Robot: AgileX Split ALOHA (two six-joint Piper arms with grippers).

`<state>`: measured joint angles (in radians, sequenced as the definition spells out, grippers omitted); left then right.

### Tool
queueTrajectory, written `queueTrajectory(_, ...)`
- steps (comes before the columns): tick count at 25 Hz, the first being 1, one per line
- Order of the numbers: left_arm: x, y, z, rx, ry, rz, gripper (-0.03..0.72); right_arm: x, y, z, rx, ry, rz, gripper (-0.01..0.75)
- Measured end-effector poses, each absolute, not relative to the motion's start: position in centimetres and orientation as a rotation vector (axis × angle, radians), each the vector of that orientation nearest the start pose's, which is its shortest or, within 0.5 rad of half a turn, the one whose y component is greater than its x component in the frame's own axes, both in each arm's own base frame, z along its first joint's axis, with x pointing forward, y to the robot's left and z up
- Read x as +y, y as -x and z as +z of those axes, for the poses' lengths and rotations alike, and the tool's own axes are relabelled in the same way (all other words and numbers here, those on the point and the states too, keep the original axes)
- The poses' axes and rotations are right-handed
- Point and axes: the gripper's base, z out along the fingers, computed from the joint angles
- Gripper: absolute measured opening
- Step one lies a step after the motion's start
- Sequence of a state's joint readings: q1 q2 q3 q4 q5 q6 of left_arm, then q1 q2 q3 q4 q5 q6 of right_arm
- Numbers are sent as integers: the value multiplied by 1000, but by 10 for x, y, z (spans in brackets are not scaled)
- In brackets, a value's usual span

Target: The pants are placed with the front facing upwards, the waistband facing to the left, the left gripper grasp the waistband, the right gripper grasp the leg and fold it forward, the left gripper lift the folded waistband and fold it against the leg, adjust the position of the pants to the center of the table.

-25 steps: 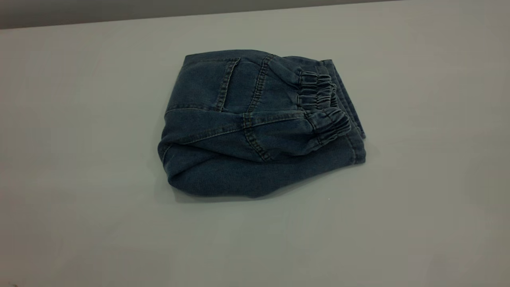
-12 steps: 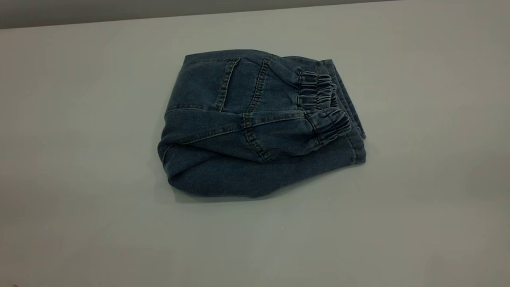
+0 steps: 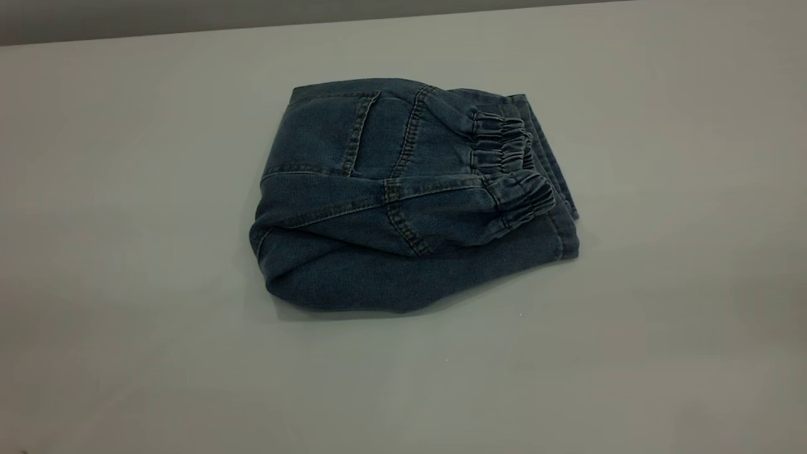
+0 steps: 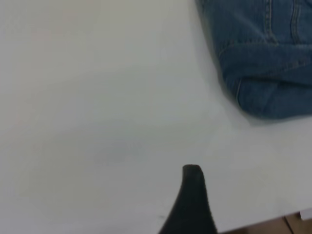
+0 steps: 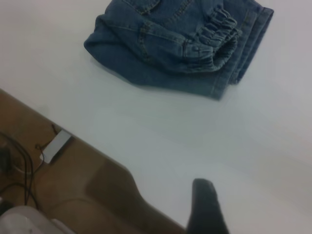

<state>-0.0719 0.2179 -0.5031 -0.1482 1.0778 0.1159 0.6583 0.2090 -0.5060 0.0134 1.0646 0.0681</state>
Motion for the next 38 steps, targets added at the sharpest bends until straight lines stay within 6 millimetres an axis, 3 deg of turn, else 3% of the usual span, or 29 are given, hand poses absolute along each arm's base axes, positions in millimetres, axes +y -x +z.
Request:
queueTrajectory(13,-12,-26,275,2266,-202,-141,538,13,-16,278,2156,619,409,409)
queueTrajectory(21,-12,-26,275,2266,-202,-141,538,5,-4,279,2111,194,252,409)
queueTrajectory(25,-11,-20,276,2228,-164,-121,538,3,7,279,2049,61,181,409)
queueTrajectory(34,-11,5,277,2060,-121,-82,538,3,6,279,2046,43,171,409)
queueTrajectory(38,-11,8,278,2051,-122,-81,538,3,6,279,2045,43,171,409)
